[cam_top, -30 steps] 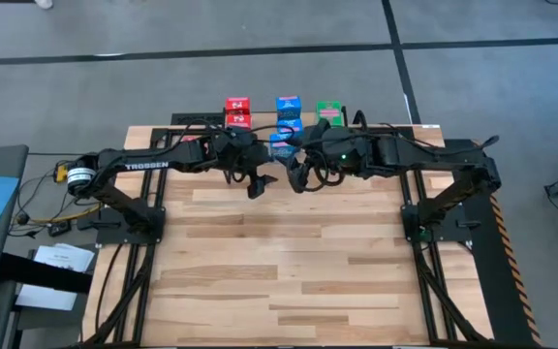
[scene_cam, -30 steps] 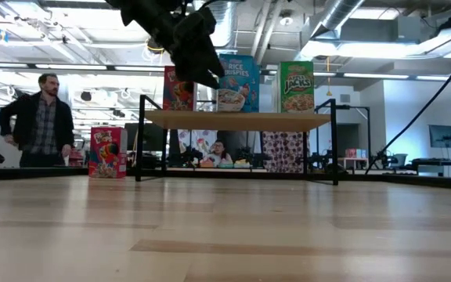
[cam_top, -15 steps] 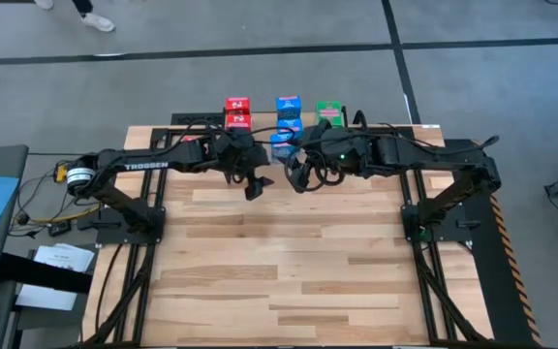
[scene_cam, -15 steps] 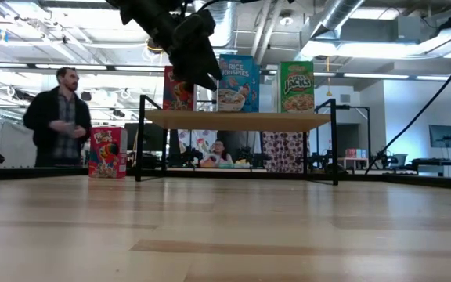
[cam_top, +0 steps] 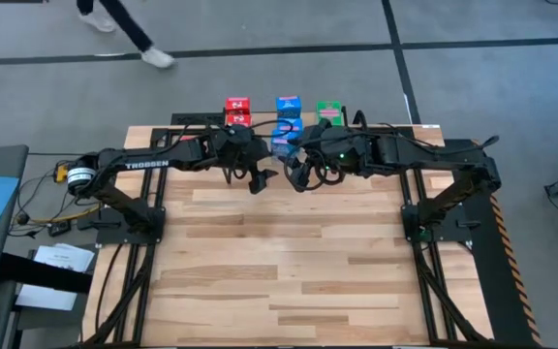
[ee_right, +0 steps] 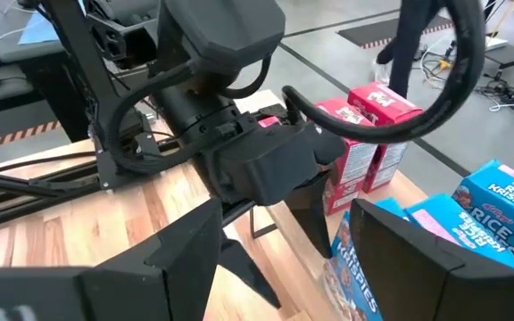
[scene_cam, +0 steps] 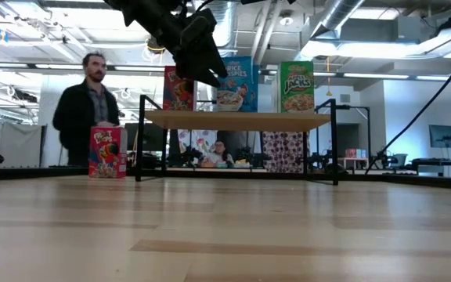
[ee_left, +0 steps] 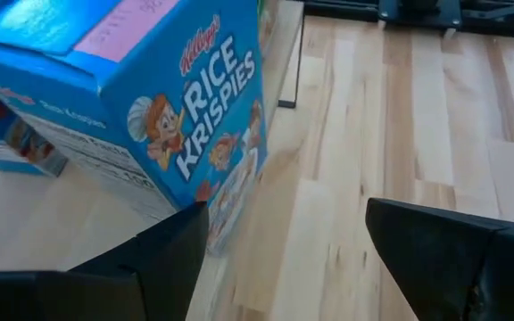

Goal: Stack cereal on shelf
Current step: Put the blue cereal box on the shelf aligned with the other blue cereal box

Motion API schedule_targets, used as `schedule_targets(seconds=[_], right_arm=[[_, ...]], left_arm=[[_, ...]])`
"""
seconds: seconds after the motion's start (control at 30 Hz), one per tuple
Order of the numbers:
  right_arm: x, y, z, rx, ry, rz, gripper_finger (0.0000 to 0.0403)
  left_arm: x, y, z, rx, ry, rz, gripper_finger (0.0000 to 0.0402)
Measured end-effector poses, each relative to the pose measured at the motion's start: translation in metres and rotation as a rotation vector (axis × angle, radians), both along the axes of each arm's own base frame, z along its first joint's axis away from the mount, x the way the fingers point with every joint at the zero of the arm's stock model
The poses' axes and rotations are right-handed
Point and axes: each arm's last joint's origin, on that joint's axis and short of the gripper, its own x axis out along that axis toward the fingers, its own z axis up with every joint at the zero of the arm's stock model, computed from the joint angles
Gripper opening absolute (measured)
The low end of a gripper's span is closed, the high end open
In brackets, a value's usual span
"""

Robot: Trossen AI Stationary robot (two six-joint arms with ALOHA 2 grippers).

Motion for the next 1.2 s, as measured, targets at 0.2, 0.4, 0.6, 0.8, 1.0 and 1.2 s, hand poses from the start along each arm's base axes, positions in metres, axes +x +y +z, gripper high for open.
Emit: schedule_targets(seconds=[0.2, 0.4, 0.6, 0.8, 1.0, 1.2], right_arm=[[0.0, 0.0, 0.0, 0.0, 0.0, 0.0, 0.0269], [0.0, 0.0, 0.0, 0.0, 0.001, 0.0, 0.0269], [0.0, 0.0, -0.001, 0.001, 0.004, 0.0, 0.0269], [0.0, 0.0, -0.001, 0.0, 0.006, 0.0, 0.0269], [0.0, 0.0, -0.001, 0.0, 0.008, 0.0, 0.0269], [0.0, 0.0, -0.001, 0.0, 0.011, 0.0, 0.0269]], left_arm=[[0.006, 0.001, -0.005, -0.018, -0.013, -0.027, 0.0293], [0.014, 0.001, -0.016, -0.038, 0.003, -0.04, 0.0293], [0.014, -0.001, -0.017, -0.041, 0.021, -0.048, 0.0293], [0.013, -0.001, -0.008, -0.031, 0.079, -0.065, 0.0293], [0.014, 0.0, -0.003, 0.019, 0.082, -0.052, 0.0293], [0.007, -0.001, -0.011, 0.024, 0.195, -0.01, 0.0293]])
